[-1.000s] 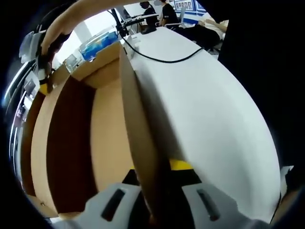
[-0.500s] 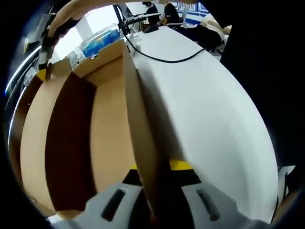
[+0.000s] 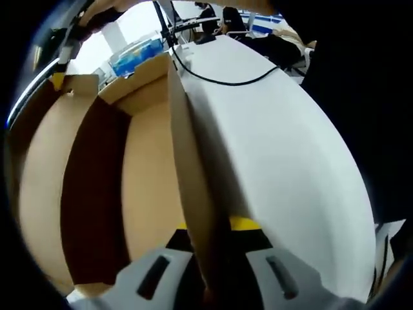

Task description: Operate the shoe box by opening the lid, removing the specified soft item, and placing it in the target area until the item is outside and the box remains undamaged.

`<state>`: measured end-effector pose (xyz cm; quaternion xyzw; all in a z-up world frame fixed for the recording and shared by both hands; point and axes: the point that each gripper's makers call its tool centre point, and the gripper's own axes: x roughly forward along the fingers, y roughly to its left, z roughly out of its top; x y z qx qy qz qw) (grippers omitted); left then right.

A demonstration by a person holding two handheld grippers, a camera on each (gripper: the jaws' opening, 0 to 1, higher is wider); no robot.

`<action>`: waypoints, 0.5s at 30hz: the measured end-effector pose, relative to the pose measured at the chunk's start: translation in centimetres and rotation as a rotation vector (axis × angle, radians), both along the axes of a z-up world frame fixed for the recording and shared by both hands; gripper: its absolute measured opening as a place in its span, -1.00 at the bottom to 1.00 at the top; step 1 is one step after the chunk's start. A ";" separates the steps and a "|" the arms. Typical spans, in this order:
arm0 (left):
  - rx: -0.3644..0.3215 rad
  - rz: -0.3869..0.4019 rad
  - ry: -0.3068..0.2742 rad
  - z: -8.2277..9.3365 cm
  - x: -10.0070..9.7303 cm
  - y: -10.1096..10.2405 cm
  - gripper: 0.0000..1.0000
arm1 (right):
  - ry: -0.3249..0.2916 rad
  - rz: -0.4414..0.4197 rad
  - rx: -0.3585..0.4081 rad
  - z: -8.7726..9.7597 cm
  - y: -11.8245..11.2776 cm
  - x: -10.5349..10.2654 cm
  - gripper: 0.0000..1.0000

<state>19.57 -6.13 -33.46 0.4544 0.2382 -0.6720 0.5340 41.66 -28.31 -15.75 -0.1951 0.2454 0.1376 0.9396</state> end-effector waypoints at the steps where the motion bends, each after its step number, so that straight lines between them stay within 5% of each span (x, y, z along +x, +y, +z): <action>1: 0.000 -0.001 -0.001 0.0 0.0 0.0 -0.86 | -0.004 0.001 -0.001 0.1 0.0 -0.2 -0.88; 15: -0.001 -0.001 -0.001 0.0 0.0 -0.1 -0.86 | -0.068 0.024 0.043 1.5 0.1 -2.9 -0.90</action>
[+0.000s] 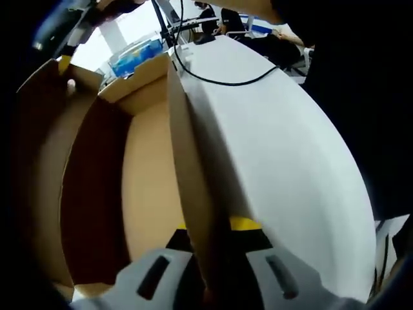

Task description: Operate the shoe box by opening the lid, removing the specified soft item, and placing it in the target area until the item is outside and the box remains undamaged.

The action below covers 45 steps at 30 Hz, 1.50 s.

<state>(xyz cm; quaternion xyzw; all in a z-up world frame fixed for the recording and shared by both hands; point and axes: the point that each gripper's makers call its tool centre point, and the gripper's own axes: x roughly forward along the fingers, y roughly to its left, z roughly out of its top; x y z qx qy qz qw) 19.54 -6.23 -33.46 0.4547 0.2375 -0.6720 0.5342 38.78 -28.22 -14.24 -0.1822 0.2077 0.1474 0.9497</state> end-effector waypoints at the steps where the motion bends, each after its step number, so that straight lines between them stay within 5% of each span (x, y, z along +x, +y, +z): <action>1: -0.001 -0.001 -0.001 0.0 0.0 0.0 -0.86 | -0.003 0.000 0.001 0.1 0.0 -0.2 -0.90; 45: -0.003 -0.002 -0.004 -0.1 0.2 0.0 -0.86 | -0.077 0.007 0.068 0.1 -0.1 -6.2 -0.92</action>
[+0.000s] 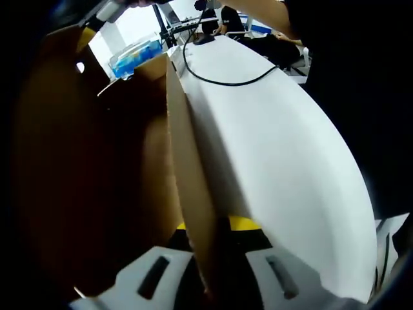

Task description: Operate the shoe box by opening the lid, removing the specified soft item, and placing it in the target area until the item is outside and the box remains undamaged.

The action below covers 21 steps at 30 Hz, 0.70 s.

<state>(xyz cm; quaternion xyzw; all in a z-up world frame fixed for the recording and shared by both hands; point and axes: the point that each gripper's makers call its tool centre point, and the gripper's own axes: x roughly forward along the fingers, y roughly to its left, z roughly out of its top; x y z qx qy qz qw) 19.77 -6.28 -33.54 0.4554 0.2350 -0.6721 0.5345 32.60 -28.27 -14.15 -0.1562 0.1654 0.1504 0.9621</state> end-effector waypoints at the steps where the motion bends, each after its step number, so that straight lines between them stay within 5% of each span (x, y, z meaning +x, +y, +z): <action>1: 0.000 0.000 0.000 0.0 0.0 0.0 -0.86 | 0.000 0.000 0.006 0.0 0.0 -0.2 -0.92; 21: 0.000 0.000 -0.001 0.0 0.0 0.0 -0.86 | -0.017 -0.007 0.021 -0.9 0.2 -2.1 -0.93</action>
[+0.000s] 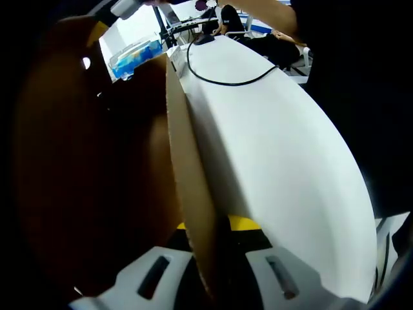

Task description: Operate the shoe box by opening the lid, removing the specified soft item, and placing it in the target area until the item is outside and the box remains undamaged.

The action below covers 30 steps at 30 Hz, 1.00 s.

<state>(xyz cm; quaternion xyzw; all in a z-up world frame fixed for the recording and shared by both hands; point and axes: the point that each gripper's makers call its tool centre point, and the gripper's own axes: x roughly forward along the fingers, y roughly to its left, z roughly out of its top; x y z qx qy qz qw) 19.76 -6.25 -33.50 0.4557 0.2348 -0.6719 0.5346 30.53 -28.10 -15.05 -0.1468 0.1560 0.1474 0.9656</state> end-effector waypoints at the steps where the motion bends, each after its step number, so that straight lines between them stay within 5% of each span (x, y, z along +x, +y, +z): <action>1: 0.000 0.000 0.000 0.0 0.0 0.0 -0.86 | 0.000 0.000 0.001 0.0 0.0 -0.1 -0.93; 30: 0.002 0.011 0.003 0.0 0.1 0.0 -0.86 | 0.000 -0.011 0.014 -0.9 0.2 -1.5 -0.93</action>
